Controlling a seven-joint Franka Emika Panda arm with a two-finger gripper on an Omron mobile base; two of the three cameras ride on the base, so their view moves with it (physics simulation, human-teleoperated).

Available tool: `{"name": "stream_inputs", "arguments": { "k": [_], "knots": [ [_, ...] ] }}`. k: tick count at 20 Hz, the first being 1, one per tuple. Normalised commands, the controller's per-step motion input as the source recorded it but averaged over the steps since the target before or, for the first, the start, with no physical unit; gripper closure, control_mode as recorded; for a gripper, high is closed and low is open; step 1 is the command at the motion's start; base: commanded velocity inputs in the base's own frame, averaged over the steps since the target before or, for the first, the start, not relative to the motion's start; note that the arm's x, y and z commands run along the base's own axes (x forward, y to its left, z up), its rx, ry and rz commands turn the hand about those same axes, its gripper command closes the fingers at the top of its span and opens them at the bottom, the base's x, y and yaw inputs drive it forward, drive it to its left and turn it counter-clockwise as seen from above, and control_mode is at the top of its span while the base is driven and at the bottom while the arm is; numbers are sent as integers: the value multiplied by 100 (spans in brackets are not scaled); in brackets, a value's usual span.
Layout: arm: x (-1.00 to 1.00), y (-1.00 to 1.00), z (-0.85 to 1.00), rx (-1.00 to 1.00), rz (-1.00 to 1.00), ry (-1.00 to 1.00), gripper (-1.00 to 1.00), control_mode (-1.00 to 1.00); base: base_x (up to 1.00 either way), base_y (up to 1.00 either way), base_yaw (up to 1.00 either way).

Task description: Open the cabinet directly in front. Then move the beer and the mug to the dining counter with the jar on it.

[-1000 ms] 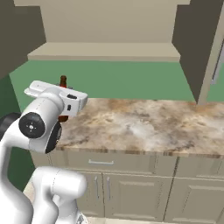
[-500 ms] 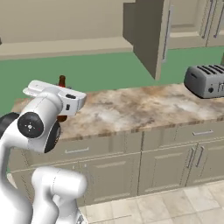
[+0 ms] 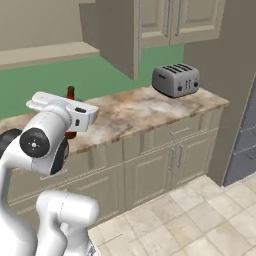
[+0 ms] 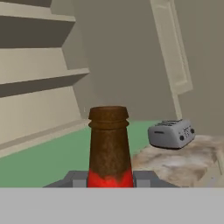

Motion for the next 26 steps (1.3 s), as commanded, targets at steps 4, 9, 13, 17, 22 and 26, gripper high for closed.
{"name": "stream_inputs", "arguments": {
  "k": [4, 9, 13, 17, 22, 26],
  "knots": [
    [0, 0, 0, 0, 0, 0, 100, 100, -16, -3, -52],
    [0, 0, 0, 0, 0, 0, 100, 100, -19, -10, -51],
    [0, 0, 0, 0, 0, 0, 100, 100, -15, -9, -51],
    [0, 0, 0, 0, 0, 0, 100, 100, -17, -3, -49],
    [0, 0, 0, 0, 0, 0, 100, 100, -9, -1, -49],
    [0, 0, 0, 0, 0, 0, 100, 100, 0, 0, -47]
  ]
}}
